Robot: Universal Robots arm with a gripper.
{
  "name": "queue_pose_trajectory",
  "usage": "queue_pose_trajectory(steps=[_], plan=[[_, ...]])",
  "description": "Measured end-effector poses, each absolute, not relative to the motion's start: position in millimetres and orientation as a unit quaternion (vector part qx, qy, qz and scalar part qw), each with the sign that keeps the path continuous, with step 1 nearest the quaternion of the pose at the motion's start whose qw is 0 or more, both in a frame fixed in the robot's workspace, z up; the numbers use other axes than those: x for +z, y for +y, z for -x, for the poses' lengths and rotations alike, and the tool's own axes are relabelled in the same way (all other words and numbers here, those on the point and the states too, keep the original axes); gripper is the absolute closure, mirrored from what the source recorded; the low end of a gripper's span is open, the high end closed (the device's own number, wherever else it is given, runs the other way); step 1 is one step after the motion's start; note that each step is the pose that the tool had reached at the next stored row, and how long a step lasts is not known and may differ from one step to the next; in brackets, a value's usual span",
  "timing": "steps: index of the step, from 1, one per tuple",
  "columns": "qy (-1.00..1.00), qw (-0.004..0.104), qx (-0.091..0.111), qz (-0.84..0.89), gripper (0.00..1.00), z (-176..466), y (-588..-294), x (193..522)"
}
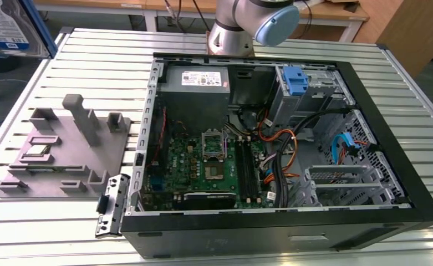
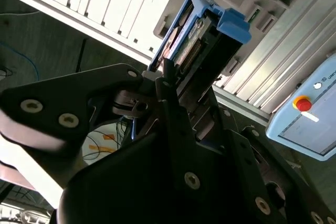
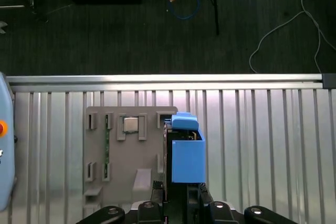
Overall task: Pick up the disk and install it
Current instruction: 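Pick up the disk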
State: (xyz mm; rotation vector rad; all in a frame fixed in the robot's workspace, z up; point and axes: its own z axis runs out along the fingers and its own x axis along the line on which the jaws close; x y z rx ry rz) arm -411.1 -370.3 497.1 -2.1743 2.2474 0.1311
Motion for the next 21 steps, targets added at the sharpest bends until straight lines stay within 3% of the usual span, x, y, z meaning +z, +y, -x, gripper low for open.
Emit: queue_pose_trajectory(steps=[21], plan=[[0.718,0.006,0.042,0.695,0.65,400.6,-370.3,500.4]])
